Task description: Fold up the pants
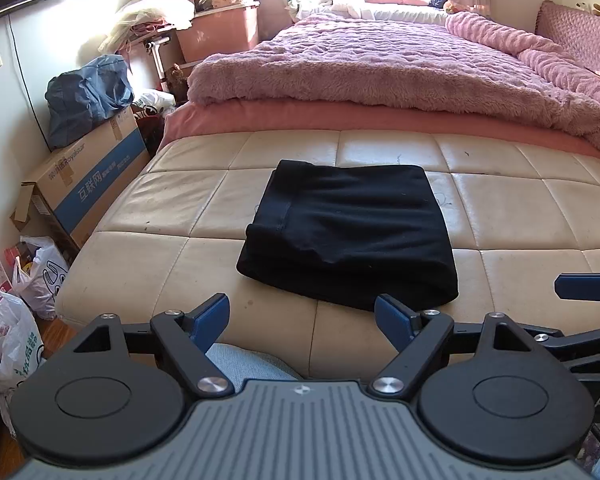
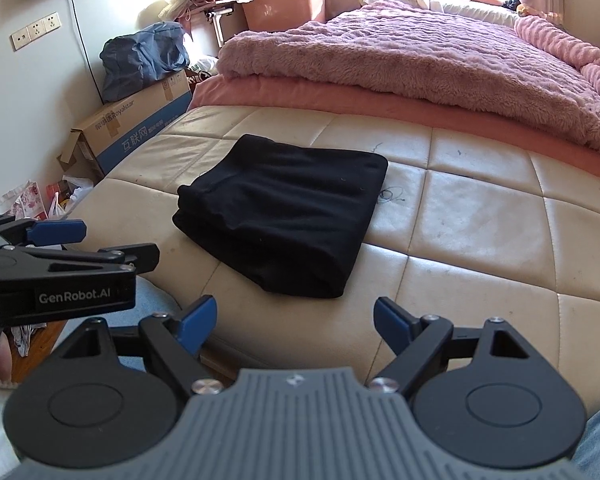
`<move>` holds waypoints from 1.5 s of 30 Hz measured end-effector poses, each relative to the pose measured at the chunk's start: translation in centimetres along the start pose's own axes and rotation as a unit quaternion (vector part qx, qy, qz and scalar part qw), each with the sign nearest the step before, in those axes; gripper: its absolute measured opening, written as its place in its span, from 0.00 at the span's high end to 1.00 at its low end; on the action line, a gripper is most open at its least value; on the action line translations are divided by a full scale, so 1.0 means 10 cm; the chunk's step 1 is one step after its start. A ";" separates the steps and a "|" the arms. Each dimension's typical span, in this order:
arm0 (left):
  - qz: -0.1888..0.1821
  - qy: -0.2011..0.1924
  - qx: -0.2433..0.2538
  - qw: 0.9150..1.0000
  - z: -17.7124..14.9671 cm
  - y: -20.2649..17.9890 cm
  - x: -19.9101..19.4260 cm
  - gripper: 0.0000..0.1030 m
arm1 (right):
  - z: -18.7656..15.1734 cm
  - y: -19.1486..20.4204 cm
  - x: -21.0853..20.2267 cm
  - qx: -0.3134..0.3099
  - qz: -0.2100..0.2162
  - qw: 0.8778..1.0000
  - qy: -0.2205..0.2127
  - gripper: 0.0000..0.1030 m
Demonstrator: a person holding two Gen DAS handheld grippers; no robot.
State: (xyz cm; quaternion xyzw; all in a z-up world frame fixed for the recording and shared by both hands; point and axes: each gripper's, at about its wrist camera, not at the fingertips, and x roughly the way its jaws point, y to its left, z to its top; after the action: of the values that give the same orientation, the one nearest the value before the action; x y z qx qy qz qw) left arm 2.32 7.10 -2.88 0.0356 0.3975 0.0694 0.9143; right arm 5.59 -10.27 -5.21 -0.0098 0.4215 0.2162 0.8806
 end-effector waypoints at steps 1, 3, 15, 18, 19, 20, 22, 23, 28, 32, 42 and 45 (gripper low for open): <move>0.000 0.000 0.000 1.000 0.00 0.00 0.00 0.07 | 0.00 0.00 0.00 0.000 0.000 1.000 0.000 0.21; 0.000 0.000 0.000 1.000 0.00 -0.01 0.00 0.07 | 0.00 0.00 0.00 0.000 0.000 1.000 0.000 0.21; 0.001 0.001 -0.002 1.000 -0.02 -0.01 0.00 0.07 | -0.01 0.00 0.01 0.001 -0.003 1.000 0.001 0.21; 0.001 0.001 -0.002 1.000 -0.02 -0.01 0.00 0.07 | -0.01 0.00 0.01 0.001 -0.003 1.000 0.001 0.21; 0.001 0.001 -0.002 1.000 -0.02 -0.01 0.00 0.07 | -0.01 -0.01 0.00 0.001 -0.003 1.000 0.001 0.21; 0.001 0.001 -0.002 1.000 -0.02 -0.01 0.00 0.07 | -0.01 0.00 0.00 0.001 -0.003 1.000 0.001 0.21; 0.001 0.001 -0.002 1.000 -0.02 -0.01 0.00 0.07 | -0.01 -0.01 0.01 0.000 -0.002 1.000 0.001 0.21; 0.001 0.001 -0.002 1.000 -0.02 0.00 0.00 0.07 | -0.01 -0.01 0.01 0.000 -0.003 1.000 0.001 0.21; 0.001 0.001 -0.002 1.000 -0.02 0.00 0.00 0.07 | -0.01 -0.01 0.00 0.001 -0.003 1.000 0.000 0.21; 0.003 0.001 -0.004 1.000 -0.03 0.00 0.00 0.07 | -0.01 0.00 0.00 0.002 -0.003 1.000 0.001 0.21; 0.002 0.002 -0.004 1.000 -0.03 0.00 0.00 0.07 | -0.01 0.00 0.01 0.002 -0.004 1.000 0.001 0.21; 0.002 0.002 -0.004 1.000 -0.03 0.01 0.00 0.07 | -0.02 0.00 0.02 0.002 -0.004 1.000 0.001 0.21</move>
State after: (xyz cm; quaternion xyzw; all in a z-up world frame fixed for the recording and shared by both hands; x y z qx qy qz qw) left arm 2.08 7.16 -3.09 0.0330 0.3989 0.0729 0.9135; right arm 5.57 -10.27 -5.45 -0.0098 0.4229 0.2119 0.8810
